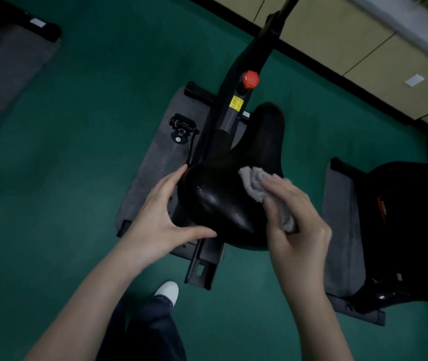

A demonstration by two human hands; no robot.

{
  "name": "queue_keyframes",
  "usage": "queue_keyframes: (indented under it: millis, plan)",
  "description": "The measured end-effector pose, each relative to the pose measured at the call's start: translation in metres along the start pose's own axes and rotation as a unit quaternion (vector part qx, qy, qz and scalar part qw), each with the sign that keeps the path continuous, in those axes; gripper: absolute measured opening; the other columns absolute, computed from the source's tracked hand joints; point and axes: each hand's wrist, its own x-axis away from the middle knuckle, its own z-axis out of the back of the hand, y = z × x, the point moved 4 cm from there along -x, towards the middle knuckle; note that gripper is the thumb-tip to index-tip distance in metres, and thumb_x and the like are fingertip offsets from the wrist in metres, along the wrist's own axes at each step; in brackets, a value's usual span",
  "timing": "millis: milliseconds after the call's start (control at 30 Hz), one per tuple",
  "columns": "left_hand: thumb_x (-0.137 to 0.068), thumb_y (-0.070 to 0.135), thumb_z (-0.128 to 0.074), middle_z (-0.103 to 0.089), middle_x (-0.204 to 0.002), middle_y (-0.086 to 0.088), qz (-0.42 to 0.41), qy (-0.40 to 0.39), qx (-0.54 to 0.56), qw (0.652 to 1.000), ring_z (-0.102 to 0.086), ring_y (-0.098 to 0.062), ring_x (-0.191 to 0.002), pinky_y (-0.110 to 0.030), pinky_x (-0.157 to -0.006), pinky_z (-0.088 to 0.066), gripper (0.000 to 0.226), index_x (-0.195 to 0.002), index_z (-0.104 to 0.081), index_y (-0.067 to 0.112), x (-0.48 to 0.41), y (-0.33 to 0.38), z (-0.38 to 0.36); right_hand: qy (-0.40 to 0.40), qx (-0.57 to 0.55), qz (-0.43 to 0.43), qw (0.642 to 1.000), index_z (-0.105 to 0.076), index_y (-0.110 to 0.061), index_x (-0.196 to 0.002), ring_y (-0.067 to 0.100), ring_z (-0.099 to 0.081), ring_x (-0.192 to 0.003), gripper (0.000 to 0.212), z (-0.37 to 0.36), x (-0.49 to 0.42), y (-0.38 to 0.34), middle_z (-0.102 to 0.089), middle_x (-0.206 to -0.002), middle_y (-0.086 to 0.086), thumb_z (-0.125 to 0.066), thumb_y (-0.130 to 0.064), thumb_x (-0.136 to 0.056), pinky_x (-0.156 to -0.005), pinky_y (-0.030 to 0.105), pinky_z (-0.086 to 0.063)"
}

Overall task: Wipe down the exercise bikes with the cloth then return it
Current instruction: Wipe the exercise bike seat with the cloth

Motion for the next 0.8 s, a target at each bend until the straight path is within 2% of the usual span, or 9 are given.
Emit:
queue_keyframes:
  millis: [100, 300, 400, 467, 533, 633, 700, 800]
  plan:
    - [-0.036, 0.072, -0.079, -0.035, -0.142, 0.03, 0.0, 0.011, 0.002, 1.0, -0.03, 0.007, -0.134, -0.037, -0.116, -0.026, 0.115, -0.137, -0.027, 0.056, 0.0, 0.001, 0.001, 0.041, -0.006, -0.014, 0.999, -0.072, -0.004, -0.103, 0.012, -0.062, -0.111, 0.019, -0.017, -0.004, -0.012, -0.068, -0.111, 0.0, -0.062, 0.002, -0.088, -0.101, 0.038, -0.047]
    - [-0.038, 0.067, -0.08, -0.038, -0.143, 0.022, -0.005, 0.016, 0.006, 1.0, -0.03, 0.0, -0.136, -0.041, -0.116, -0.029, 0.116, -0.141, -0.031, 0.046, -0.002, -0.001, 0.0, -0.033, -0.014, 0.071, 0.997, -0.071, -0.005, -0.105, 0.014, -0.06, -0.116, 0.02, -0.021, 0.007, -0.025, -0.067, -0.114, 0.001, -0.063, 0.001, -0.087, -0.102, 0.036, -0.046]
    - [-0.038, 0.068, -0.079, -0.037, -0.141, 0.026, -0.013, 0.018, 0.008, 1.0, -0.029, 0.005, -0.134, -0.034, -0.115, -0.028, 0.113, -0.138, -0.031, 0.05, -0.003, -0.001, -0.001, -0.023, 0.011, 0.04, 0.999, -0.07, -0.006, -0.106, 0.015, -0.063, -0.111, 0.02, -0.021, -0.011, -0.023, -0.068, -0.111, 0.0, -0.061, 0.0, -0.089, -0.102, 0.026, -0.044]
    - [-0.039, 0.068, -0.078, -0.036, -0.14, 0.028, -0.019, 0.019, 0.007, 1.0, -0.029, 0.006, -0.134, -0.029, -0.113, -0.027, 0.111, -0.138, -0.029, 0.052, -0.003, -0.002, -0.002, -0.02, 0.037, 0.003, 0.999, -0.071, -0.008, -0.105, 0.013, -0.064, -0.104, 0.02, -0.031, -0.034, -0.027, -0.068, -0.105, -0.005, -0.062, 0.001, -0.089, -0.101, 0.032, -0.047]
    - [-0.041, 0.067, -0.077, -0.034, -0.14, 0.029, -0.019, 0.02, 0.003, 1.0, -0.028, 0.005, -0.135, -0.025, -0.111, -0.027, 0.111, -0.139, -0.027, 0.051, -0.003, -0.003, -0.002, -0.069, 0.066, -0.011, 0.995, -0.072, -0.01, -0.104, 0.014, -0.064, -0.101, 0.022, -0.051, -0.058, -0.034, -0.07, -0.103, -0.004, -0.061, 0.001, -0.088, -0.097, 0.034, -0.048]
    - [-0.044, 0.066, -0.078, -0.029, -0.139, 0.037, -0.024, 0.009, 0.003, 1.0, -0.024, 0.007, -0.136, -0.02, -0.109, -0.026, 0.11, -0.138, -0.024, 0.053, -0.003, -0.003, -0.004, -0.219, 0.107, 0.005, 0.97, -0.071, -0.015, -0.102, 0.012, -0.064, -0.101, 0.027, -0.082, -0.076, -0.045, -0.071, -0.103, -0.002, -0.058, 0.003, -0.086, -0.089, 0.028, -0.05]
    - [-0.044, 0.067, -0.076, -0.021, -0.133, 0.049, -0.023, 0.008, 0.003, 1.0, -0.019, 0.015, -0.133, -0.007, -0.101, -0.023, 0.103, -0.13, -0.02, 0.063, -0.002, -0.003, -0.004, -0.283, 0.081, 0.051, 0.954, -0.072, -0.012, -0.098, 0.011, -0.064, -0.099, 0.024, -0.087, -0.073, -0.051, -0.072, -0.098, -0.002, -0.06, 0.004, -0.085, -0.089, 0.027, -0.05]
    - [-0.044, 0.068, -0.077, -0.016, -0.127, 0.055, -0.011, 0.014, 0.017, 1.0, -0.016, 0.025, -0.127, 0.008, -0.089, -0.022, 0.097, -0.118, -0.014, 0.075, 0.002, -0.003, -0.005, -0.319, -0.006, 0.127, 0.939, -0.072, -0.006, -0.093, 0.013, -0.064, -0.102, 0.012, -0.069, -0.059, -0.051, -0.072, -0.097, 0.0, -0.065, 0.002, -0.088, -0.097, 0.027, -0.046]
